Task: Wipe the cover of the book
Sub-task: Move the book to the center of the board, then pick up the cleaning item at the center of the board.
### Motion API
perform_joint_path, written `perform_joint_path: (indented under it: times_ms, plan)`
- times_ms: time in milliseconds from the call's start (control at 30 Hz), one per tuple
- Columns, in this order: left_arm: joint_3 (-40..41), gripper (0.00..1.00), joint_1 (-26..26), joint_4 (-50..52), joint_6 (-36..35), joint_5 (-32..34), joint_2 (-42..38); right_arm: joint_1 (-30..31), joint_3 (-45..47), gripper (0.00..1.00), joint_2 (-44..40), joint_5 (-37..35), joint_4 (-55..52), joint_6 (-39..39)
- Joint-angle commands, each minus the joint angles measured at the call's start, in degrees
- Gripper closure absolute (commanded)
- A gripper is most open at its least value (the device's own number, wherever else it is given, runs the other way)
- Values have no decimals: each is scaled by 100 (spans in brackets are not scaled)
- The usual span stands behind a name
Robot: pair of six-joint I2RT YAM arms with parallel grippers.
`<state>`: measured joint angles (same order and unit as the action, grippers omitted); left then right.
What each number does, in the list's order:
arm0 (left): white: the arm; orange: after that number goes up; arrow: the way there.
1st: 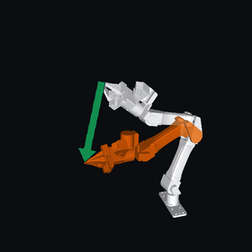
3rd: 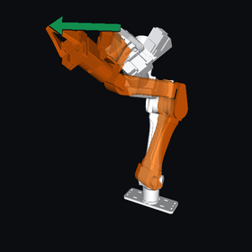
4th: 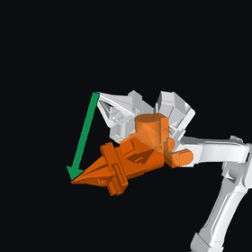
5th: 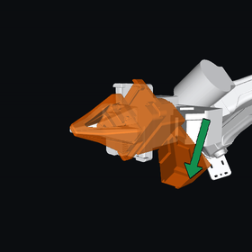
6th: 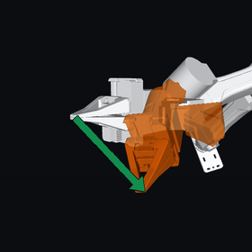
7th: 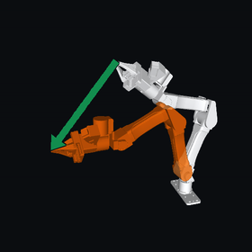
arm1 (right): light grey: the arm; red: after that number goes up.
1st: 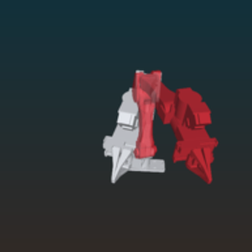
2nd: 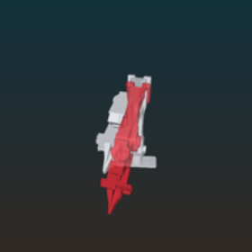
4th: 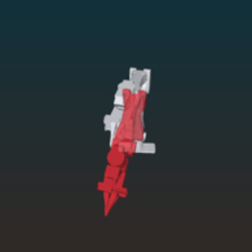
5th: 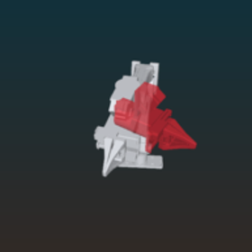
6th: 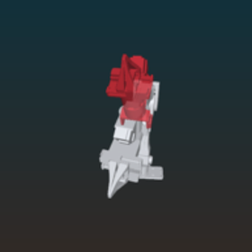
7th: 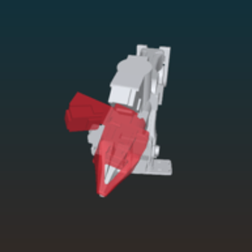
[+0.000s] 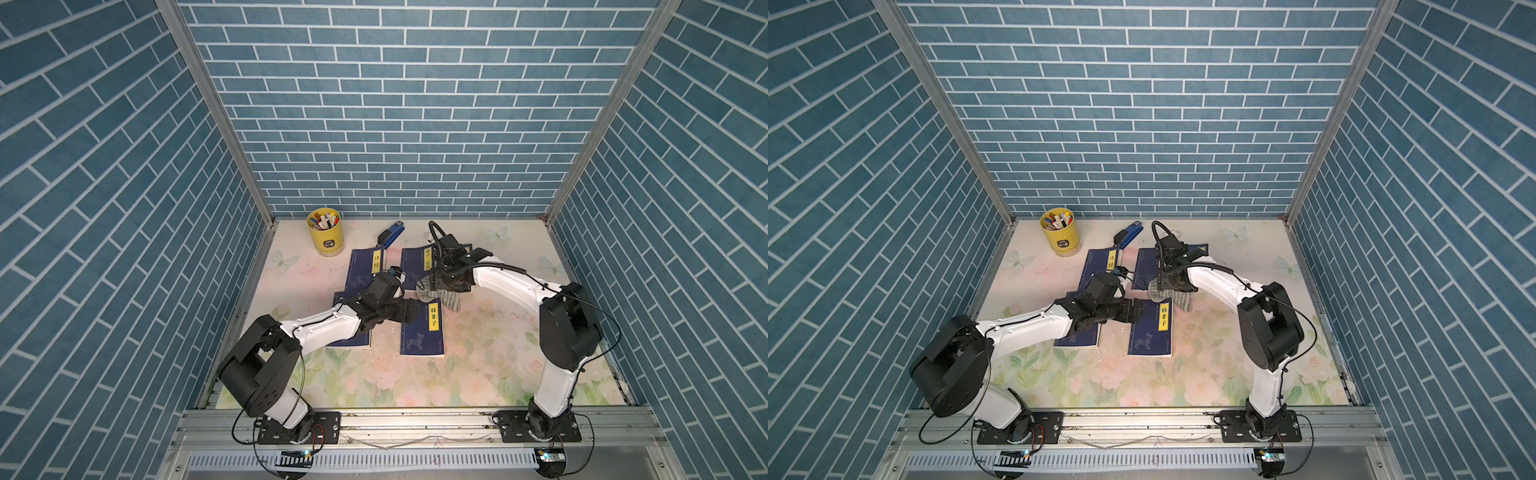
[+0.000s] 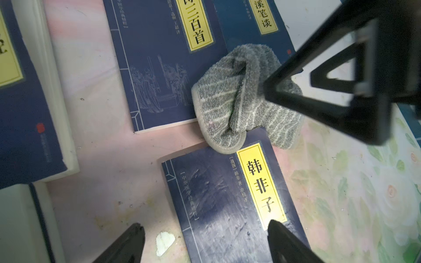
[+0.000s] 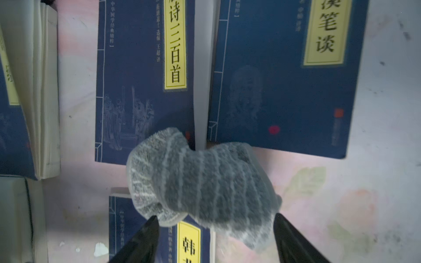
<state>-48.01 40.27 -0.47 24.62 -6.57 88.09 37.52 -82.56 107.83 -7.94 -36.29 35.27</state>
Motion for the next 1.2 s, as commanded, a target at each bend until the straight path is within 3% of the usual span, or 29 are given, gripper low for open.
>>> perform_joint_path:
  times_ms: [0,767,933,1167]
  plan:
    - [97,10,-87,99,-98,99,-161,26,-246,21,282,11,47,52]
    - [231,11,-255,29,-136,-12,-61,34,-570,20,1136,-301,-263,-54]
    - [248,11,-257,-14,-122,-27,-22,30,-488,33,1174,-348,-272,-64]
    - [253,12,-263,-50,-115,-55,49,19,-344,70,1079,-348,-175,-141]
